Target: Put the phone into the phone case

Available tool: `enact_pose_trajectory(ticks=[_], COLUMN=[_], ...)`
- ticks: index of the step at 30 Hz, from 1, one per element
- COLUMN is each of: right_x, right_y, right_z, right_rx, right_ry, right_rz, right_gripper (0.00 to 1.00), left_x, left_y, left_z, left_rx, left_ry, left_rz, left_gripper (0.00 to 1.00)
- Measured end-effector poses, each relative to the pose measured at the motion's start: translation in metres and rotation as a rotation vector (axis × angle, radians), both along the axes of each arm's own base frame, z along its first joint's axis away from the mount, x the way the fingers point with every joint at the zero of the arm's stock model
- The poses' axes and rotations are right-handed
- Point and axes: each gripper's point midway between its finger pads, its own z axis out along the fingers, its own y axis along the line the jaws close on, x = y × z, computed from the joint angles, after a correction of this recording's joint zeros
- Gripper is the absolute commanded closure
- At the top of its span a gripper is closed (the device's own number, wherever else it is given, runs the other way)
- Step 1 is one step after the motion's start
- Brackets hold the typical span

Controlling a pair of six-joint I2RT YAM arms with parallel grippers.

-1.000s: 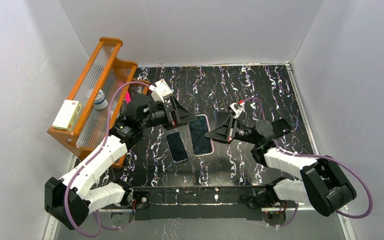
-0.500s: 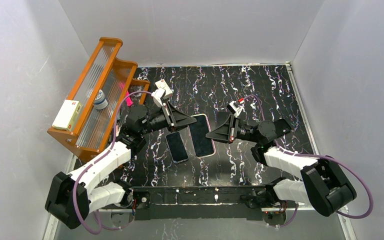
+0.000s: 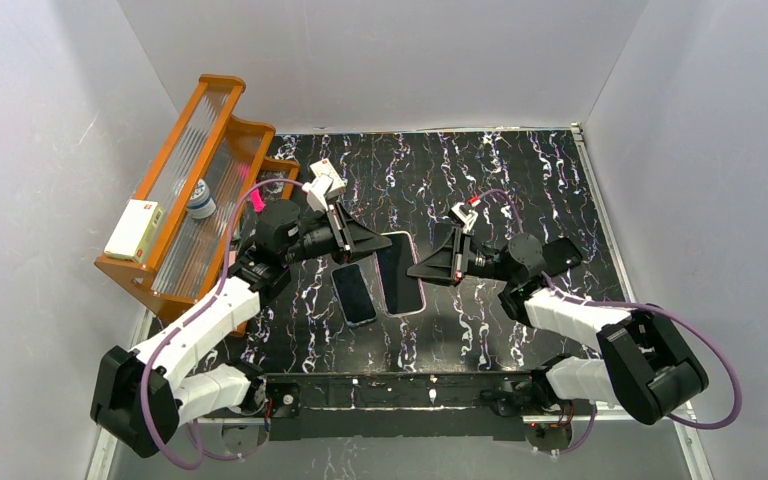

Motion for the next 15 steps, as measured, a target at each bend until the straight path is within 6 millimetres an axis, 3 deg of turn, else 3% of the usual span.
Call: enact_pose_trajectory(ticks=[3,6,11,13,15], right_x=[-0.001,0.000,-0.001,-0.003,-0.006], right_y=[0.000,0.000,-0.001,-0.002,-0.003], right_z=[0.003,0.007,0.021,0.028,0.034], right_rx=[0.010,0.021,0.066,0.088,0.109], right_ry=[-0.003,-0.014,-0.035,-0.046,-0.059], right_rz=[0.004,0.002,-0.008,-0.004,0.004], right_gripper=[0.92,0.93,0.93,0.92,0.91], left_x=[0.000,-0.001,-0.004,-0.006,-0.009], left_y=[0.000,-0.002,-0.002,0.000,0.002], left_z=[0.004,0.018,0.041,0.049,0.055], left_rx=[-0.019,-0.067,-0.144,-0.174,-0.201], left_ry=[0.017,-0.001,-0.038,-0.056,-0.066], left_rz=[0.004,-0.006,-0.009,-0.009,-0.006], left_gripper=[0.49,0.42,0.45,0.54,0.69])
